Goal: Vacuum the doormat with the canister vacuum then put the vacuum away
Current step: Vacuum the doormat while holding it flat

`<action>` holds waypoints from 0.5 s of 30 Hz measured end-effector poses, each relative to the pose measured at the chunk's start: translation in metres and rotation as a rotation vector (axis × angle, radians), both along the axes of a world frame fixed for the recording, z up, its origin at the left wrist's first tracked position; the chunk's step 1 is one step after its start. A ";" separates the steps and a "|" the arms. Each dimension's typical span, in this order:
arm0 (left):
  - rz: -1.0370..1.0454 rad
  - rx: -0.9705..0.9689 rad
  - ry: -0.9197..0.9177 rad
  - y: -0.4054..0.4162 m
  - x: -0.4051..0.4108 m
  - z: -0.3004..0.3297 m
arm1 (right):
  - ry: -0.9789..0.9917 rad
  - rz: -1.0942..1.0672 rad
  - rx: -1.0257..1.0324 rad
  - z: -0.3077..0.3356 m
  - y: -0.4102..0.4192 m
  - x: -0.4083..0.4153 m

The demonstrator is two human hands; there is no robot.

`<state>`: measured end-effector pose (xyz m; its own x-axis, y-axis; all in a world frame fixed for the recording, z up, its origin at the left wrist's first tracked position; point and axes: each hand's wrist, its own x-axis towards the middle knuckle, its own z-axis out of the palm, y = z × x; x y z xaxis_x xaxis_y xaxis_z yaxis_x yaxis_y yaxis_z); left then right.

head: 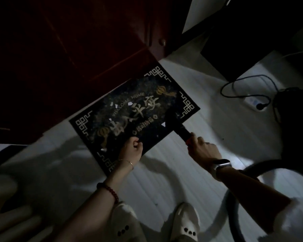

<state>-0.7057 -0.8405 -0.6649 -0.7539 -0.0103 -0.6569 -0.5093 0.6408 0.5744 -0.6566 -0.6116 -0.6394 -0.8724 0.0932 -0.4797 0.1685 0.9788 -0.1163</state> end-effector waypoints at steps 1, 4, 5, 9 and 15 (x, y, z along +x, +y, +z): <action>-0.024 0.003 -0.003 0.005 0.001 -0.021 | 0.025 0.007 -0.014 -0.016 0.006 0.003; -0.111 -0.027 0.018 0.018 0.002 -0.076 | 0.112 0.088 -0.098 -0.061 0.010 0.000; -0.151 -0.064 0.043 0.020 0.001 -0.093 | 0.134 0.110 -0.126 -0.078 0.008 -0.003; -0.276 -0.199 0.108 0.021 -0.006 -0.152 | 0.140 0.039 -0.342 -0.131 0.012 -0.012; -0.573 -0.473 0.148 0.029 -0.006 -0.216 | 0.038 -0.082 -0.466 -0.178 0.045 0.010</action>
